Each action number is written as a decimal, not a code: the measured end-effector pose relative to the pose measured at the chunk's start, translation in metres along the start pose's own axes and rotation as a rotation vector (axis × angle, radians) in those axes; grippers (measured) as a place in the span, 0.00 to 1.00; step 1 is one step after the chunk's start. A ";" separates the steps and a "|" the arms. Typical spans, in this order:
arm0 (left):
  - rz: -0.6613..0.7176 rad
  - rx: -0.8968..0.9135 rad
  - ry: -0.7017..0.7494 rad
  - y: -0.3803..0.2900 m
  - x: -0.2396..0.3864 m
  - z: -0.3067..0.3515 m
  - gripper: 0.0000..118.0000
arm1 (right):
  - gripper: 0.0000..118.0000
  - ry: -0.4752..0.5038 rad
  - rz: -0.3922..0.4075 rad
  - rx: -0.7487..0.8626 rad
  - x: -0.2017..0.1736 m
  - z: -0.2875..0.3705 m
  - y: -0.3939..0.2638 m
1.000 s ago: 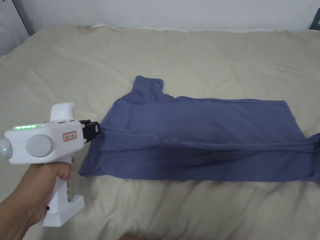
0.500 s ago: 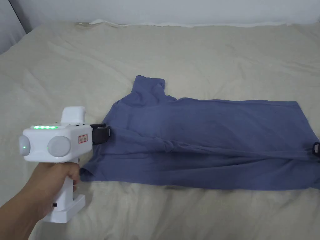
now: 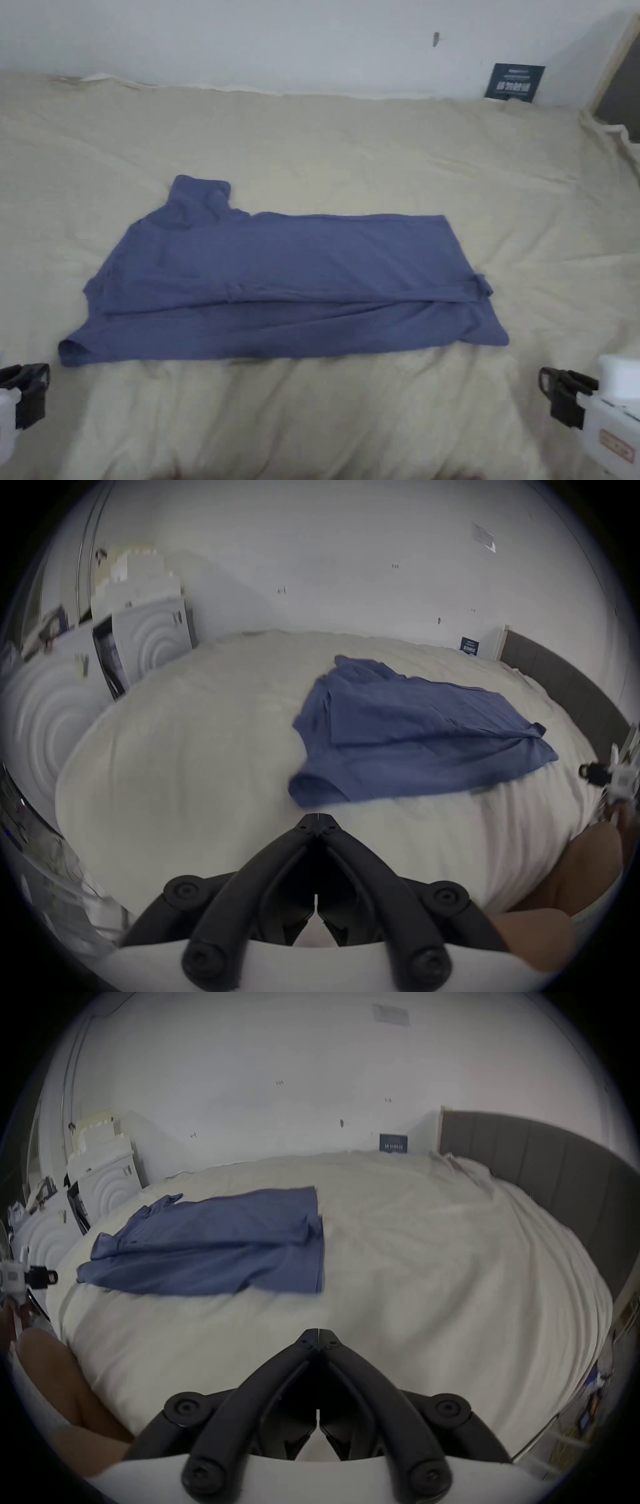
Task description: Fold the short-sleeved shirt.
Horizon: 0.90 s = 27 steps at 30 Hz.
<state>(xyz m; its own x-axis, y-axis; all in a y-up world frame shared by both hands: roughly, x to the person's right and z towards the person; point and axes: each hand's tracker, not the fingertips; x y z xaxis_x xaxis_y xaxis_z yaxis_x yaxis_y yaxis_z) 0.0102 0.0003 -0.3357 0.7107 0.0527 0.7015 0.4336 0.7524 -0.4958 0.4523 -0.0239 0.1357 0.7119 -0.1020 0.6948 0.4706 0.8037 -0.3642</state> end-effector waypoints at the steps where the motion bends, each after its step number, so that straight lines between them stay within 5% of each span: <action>1: 0.017 -0.009 0.007 -0.003 0.003 0.002 0.00 | 0.00 -0.007 0.004 0.004 0.009 -0.004 -0.008; 13: -0.008 0.035 0.006 0.014 0.019 0.010 0.00 | 0.02 0.063 0.033 0.106 -0.006 -0.031 0.016; 14: -0.009 0.032 0.007 0.014 0.019 0.007 0.00 | 0.17 0.068 0.041 0.104 -0.007 -0.039 0.019; 15: -0.018 0.032 0.012 0.015 0.019 0.006 0.00 | 0.53 0.067 0.053 0.100 -0.007 -0.049 0.022; 16: -0.020 0.028 0.015 0.016 0.019 0.004 0.00 | 0.62 0.080 0.059 0.087 -0.007 -0.058 0.025; 25: -0.011 -0.007 0.025 0.022 0.010 -0.016 0.00 | 0.47 0.056 0.102 -0.022 0.001 -0.114 0.044; 27: -0.008 -0.014 0.025 0.024 0.009 -0.021 0.00 | 0.34 0.072 0.101 -0.066 0.001 -0.121 0.045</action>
<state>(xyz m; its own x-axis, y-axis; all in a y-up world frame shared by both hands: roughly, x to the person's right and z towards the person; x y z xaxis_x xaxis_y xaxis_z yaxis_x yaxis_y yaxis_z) 0.0389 0.0046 -0.3518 0.7207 0.0300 0.6926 0.4472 0.7433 -0.4975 0.5373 -0.0586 0.0455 0.7920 -0.0658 0.6070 0.4259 0.7719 -0.4720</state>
